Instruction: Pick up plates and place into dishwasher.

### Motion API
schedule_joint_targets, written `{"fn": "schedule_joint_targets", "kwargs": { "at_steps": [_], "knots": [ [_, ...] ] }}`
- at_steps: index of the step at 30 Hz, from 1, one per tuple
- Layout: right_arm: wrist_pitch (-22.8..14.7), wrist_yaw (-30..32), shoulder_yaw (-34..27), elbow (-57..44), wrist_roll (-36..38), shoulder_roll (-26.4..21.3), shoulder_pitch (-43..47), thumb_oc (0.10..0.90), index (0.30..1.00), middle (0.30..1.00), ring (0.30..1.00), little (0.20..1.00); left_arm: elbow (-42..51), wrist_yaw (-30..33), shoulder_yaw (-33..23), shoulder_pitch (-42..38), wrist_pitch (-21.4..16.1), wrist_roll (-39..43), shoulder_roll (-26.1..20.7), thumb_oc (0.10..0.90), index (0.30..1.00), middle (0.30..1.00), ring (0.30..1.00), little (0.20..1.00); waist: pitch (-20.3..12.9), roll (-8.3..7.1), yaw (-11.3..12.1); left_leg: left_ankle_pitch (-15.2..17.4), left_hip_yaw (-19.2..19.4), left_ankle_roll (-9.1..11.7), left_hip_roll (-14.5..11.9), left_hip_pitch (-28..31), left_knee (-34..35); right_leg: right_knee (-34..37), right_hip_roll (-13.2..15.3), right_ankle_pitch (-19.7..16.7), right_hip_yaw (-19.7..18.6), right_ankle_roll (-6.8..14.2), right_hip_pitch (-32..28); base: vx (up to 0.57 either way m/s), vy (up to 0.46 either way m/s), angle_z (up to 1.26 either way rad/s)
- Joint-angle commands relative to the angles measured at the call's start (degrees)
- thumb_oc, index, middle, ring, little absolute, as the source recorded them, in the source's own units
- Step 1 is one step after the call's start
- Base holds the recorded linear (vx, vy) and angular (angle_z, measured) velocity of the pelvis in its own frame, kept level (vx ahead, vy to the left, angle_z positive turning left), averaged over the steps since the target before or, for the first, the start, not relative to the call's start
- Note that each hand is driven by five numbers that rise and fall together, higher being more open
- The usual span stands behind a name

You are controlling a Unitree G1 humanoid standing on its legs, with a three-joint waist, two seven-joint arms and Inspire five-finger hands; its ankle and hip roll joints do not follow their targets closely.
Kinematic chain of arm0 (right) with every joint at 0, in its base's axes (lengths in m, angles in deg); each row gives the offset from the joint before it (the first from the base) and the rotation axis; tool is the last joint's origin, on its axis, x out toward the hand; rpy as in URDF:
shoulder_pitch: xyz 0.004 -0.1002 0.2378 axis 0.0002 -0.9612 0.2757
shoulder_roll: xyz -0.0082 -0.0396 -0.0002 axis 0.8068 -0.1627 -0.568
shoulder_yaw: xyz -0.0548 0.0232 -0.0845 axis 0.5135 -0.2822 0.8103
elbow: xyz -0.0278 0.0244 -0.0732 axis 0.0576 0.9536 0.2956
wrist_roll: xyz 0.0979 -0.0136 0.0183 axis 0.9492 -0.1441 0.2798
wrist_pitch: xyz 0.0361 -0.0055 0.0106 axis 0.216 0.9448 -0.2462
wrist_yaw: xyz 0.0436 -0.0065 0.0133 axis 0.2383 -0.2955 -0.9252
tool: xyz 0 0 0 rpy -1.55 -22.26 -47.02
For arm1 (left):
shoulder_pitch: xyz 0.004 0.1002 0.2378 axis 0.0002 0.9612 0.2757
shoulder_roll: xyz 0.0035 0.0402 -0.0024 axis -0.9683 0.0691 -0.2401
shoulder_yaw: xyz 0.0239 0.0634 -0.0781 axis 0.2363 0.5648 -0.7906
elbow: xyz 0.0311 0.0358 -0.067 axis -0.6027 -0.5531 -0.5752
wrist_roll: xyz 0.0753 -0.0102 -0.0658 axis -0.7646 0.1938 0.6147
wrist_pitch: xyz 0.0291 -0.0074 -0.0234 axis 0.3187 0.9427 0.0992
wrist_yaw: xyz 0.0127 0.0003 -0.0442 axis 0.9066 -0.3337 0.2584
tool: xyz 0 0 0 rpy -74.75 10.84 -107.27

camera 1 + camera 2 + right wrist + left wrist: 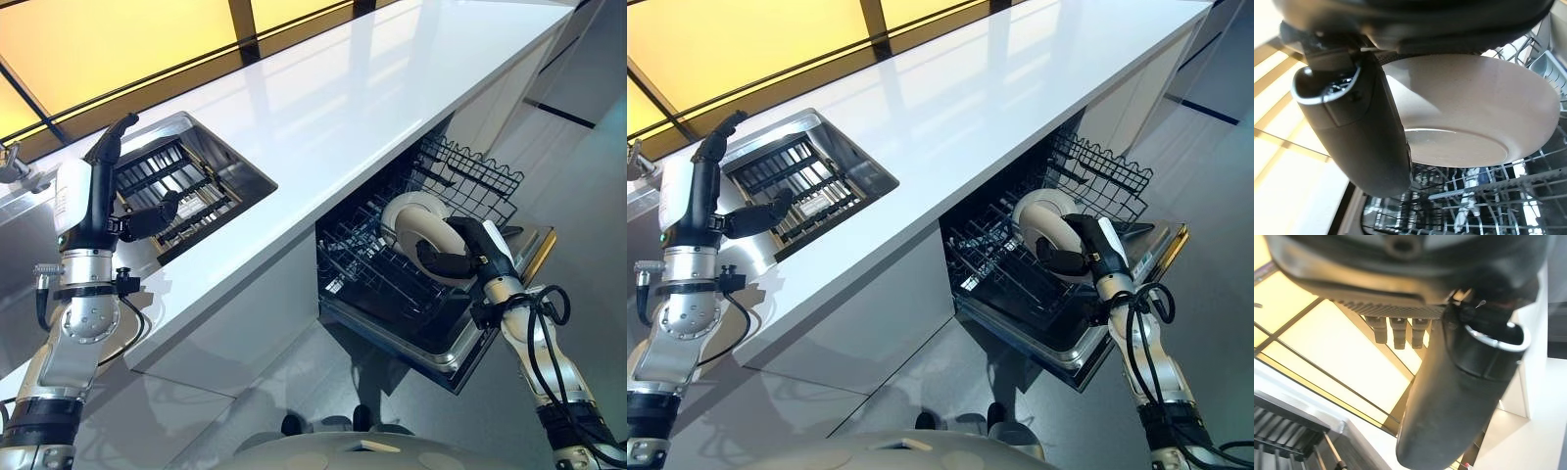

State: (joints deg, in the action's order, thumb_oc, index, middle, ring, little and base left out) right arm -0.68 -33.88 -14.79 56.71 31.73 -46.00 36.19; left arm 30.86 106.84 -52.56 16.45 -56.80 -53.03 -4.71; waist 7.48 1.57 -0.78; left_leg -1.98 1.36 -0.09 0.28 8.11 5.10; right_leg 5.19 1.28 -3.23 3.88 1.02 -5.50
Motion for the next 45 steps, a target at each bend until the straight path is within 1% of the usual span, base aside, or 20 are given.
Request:
{"fn": "schedule_joint_targets", "kwargs": {
  "at_steps": [1, 4, 6, 10, 13, 18, 21, 24, 27, 30, 33, 38, 40, 43, 45],
  "knots": [
    [-2.47, 6.75, 0.7, -0.46, -3.36, -3.29, 10.29, 0.1, 0.3, 0.3, 0.3, 0.2, 0.05, 3.24, -0.02, -8.51, -1.88, 1.85, -4.38, 0.8, 0.9, 0.9, 0.9, 0.9, -3.66, -0.18, 0.84, 6.77, 0.43, -1.92, 3.27, -0.92, -2.72, -8.41, -2.19, 9.78, 4.18, 1.91, 0.6, 0.0, 0.0, 0.0],
    [0.06, 9.55, 2.55, 1.43, -4.46, -2.75, 12.63, 0.1, 0.3, 0.3, 0.3, 0.2, 0.1, 2.28, 1.4, -10.3, -1.57, 2.81, -4.73, 0.8, 0.9, 0.9, 0.9, 0.9, -3.77, -0.19, 1.46, 5.99, -0.47, -1.46, 3.01, -0.45, -1.22, -8.09, -2.29, 9.87, 4.85, 1.93, 0.12, 0.03, -0.025, 0.08],
    [1.92, 10.83, 3.43, 2.89, -4.01, -2.57, 14.18, 0.1, 0.3, 0.3, 0.3, 0.2, 0.13, 1.52, 1.8, -10.48, -1.99, 2.8, -4.54, 0.8, 0.9, 0.9, 0.9, 0.9, -3.78, -0.28, 1.89, 6.28, -0.72, -1.4, 3.08, -0.4, -1.63, -7.86, -2.2, 9.89, 5.08, 1.83, -0.1, 0.03, -0.02, 0.16],
    [4.77, 11.44, 5.29, 6.15, 0.4, -1.69, 17.05, 0.1, 0.3, 0.3, 0.3, 0.2, 0.68, 0.71, 2.54, -10.3, -1.91, 2.28, -4.51, 0.8, 0.9, 0.9, 0.9, 0.9, -3.54, -0.48, 2.91, 7.42, -0.63, -1.6, 3.29, -1.06, -4.1, -7.95, -1.92, 10.06, 5.3, 1.43, -0.4, 0.01, -0.02, 0.07],
    [5.51, 12.26, 6.44, 8.13, 0.54, -1.08, 18.58, 0.1, 0.3, 0.3, 0.3, 0.2, 0.57, 0.5, 3.16, -10.83, -1.71, 2.62, -4.59, 0.8, 0.9, 0.9, 0.9, 0.9, -3.38, -0.47, 3.42, 7.31, -0.87, -1.68, 3.24, -1.06, -4.0, -8.03, -1.97, 10.12, 5.66, 1.26, -0.63, 0.0, -0.01, 0.01],
    [6.32, 14.25, 8.65, 11.44, 0.49, -0.53, 21.26, 0.1, 0.3, 0.3, 0.3, 0.2, 0.41, -0.67, 4.68, -12.57, -1.32, 4.09, -5.29, 0.8, 0.9, 0.9, 0.9, 0.9, -3.46, -0.37, 4.18, 6.07, -1.55, -1.0, 2.79, -0.6, -2.06, -7.51, -2.14, 10.11, 6.66, 1.19, -1.24, 0.02, -0.024, 0.09],
    [6.47, 13.96, 9.48, 12.69, 1.34, -0.75, 23.06, 0.1, 0.3, 0.3, 0.3, 0.2, 0.44, -1.81, 5.09, -13.12, -1.29, 4.83, -5.39, 0.8, 0.9, 0.9, 0.9, 0.9, -3.61, -0.41, 4.67, 5.89, -1.72, -0.72, 2.66, -0.86, -2.06, -7.09, -2.03, 10.06, 7.21, 1.1, -1.41, 0.02, -0.021, 0.12],
    [5.13, 15.7, 9.3, 11.21, 2.13, -1.38, 23.89, 0.1, 0.3, 0.3, 0.3, 0.2, 0.39, -2.21, 4.96, -12.88, -1.49, 4.97, -5.49, 0.8, 0.9, 0.9, 0.9, 0.9, -3.47, -0.45, 4.86, 5.67, -1.76, -0.61, 2.47, -1.02, -1.97, -6.94, -2.02, 10.03, 7.59, 0.97, -1.48, 0.0, -0.005, 0.01],
    [3.37, 17.93, 7.82, 8.31, 1.98, -1.34, 23.91, 0.1, 0.3, 0.3, 0.3, 0.2, 0.12, -2.15, 4.84, -12.59, -1.69, 5.23, -5.43, 0.8, 0.9, 0.9, 0.9, 0.9, -3.36, -0.33, 4.66, 5.43, -1.78, -0.5, 2.35, -1.02, -1.57, -6.72, -2.19, 10.0, 7.48, 0.92, -1.5, 0.0, 0.001, 0.02],
    [2.28, 17.43, 6.3, 5.75, 1.71, -1.44, 22.79, 0.1, 0.3, 0.3, 0.3, 0.2, -0.09, -2.28, 4.26, -12.09, -2.02, 5.34, -4.98, 0.8, 0.9, 0.9, 0.9, 0.9, -3.3, -0.22, 4.29, 5.44, -1.63, -0.54, 2.4, -1.1, -1.56, -6.56, -2.09, 9.94, 7.33, 0.99, -1.44, -0.01, 0.007, 0.03],
    [0.12, 17.51, 4.69, 3.37, 0.08, -1.98, 21.08, 0.1, 0.3, 0.3, 0.3, 0.2, 0.37, -2.36, 3.39, -11.01, -2.33, 5.38, -4.7, 0.8, 0.9, 0.9, 0.9, 0.9, -3.29, -0.25, 3.89, 5.61, -1.35, -0.75, 2.5, -1.09, -1.72, -6.57, -2.01, 9.93, 7.14, 1.07, -1.31, -0.01, 0.006, 0.0],
    [-1.28, 15.65, 3.14, 1.52, -0.47, -2.37, 18.92, 0.1, 0.3, 0.3, 0.3, 0.2, 0.1, -2.33, 2.91, -10.55, -2.7, 5.55, -4.41, 0.8, 0.9, 0.9, 0.9, 0.9, -3.51, -0.26, 3.18, 5.72, -0.82, -0.93, 2.55, -0.82, -1.63, -6.47, -2.03, 9.75, 6.59, 1.23, -1.27, -0.01, 0.012, -0.02],
    [-1.33, 13.44, 2.66, 0.62, 0.04, -2.77, 18.07, 0.1, 0.3, 0.3, 0.3, 0.2, 0.71, -2.73, 2.72, -10.49, -2.3, 5.4, -4.22, 0.8, 0.9, 0.9, 0.9, 0.9, -3.45, -0.41, 2.84, 5.87, -0.47, -1.03, 2.6, -0.69, -1.73, -6.34, -1.99, 9.61, 6.36, 1.32, -1.28, 0.0, 0.0, 0.0],
    [-1.63, 12.41, 2.46, 0.13, 0.27, -2.79, 18.03, 0.1, 0.3, 0.3, 0.3, 0.2, 0.42, -2.72, 2.85, -10.59, -2.41, 5.31, -4.11, 0.8, 0.9, 0.9, 0.9, 0.9, -3.49, -0.47, 2.63, 6.12, -0.11, -1.1, 2.62, -0.7, -2.08, -6.41, -1.9, 9.54, 6.11, 1.4, -1.16, 0.0, 0.004, -0.01],
    [-1.46, 10.38, 2.57, -0.5, 2.08, -2.6, 17.88, 0.1, 0.3, 0.3, 0.3, 0.2, 0.27, -2.72, 3.13, -10.75, -2.38, 5.24, -4.0, 0.8, 0.9, 0.9, 0.9, 0.9, -3.54, -0.55, 2.46, 6.16, 0.16, -1.2, 2.6, -0.61, -2.07, -6.51, -1.86, 9.53, 5.98, 1.49, -1.15, 0.0, 0.007, -0.02]
  ]
}}
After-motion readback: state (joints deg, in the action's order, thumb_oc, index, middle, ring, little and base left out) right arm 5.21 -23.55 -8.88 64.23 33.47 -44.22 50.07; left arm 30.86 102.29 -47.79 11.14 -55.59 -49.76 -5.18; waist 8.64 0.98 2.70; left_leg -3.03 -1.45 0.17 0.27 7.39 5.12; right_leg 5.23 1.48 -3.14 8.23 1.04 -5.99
